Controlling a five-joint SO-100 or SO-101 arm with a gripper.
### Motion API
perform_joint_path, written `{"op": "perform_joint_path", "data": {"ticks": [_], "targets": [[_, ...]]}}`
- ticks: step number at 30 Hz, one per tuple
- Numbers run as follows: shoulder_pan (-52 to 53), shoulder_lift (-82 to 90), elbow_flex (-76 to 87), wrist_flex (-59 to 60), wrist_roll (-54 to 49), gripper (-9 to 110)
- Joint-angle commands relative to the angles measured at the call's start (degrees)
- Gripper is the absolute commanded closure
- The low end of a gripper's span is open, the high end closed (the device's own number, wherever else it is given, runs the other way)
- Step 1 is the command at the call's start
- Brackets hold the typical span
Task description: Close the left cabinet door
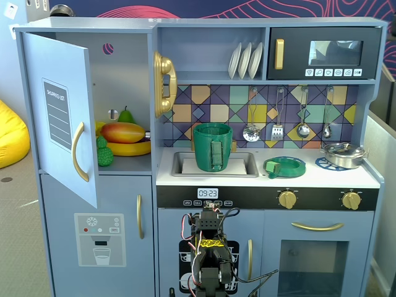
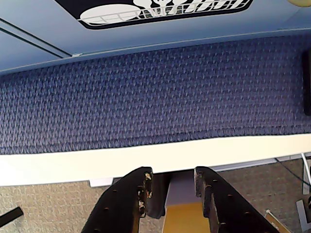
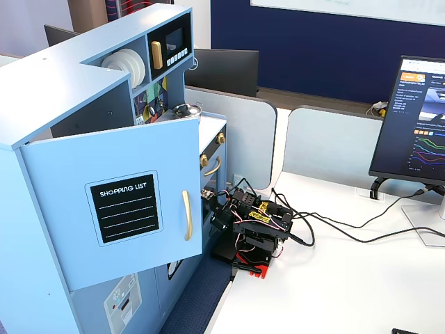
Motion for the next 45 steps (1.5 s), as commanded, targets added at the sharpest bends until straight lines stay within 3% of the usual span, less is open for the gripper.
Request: {"op": "perform_joint_path", "data": {"ticks": [1, 17, 20, 25, 34, 41, 45], "targets": [[-0.1, -0.5, -0.4, 10.5, 0.4, 101], [-2.0, -0.6, -1.0, 9.3, -4.0, 101], [-10.4, -1.0, -6.8, 9.8, 3.0, 101], [-23.2, -3.2, -20.9, 4.6, 5.4, 102], [-48.3, -8.4, -42.5, -14.8, -0.3, 102], [-63.0, -15.9, -57.0, -21.5, 0.0, 102], [-70.9, -18.4, -60.5, -27.0, -7.2, 102]]}}
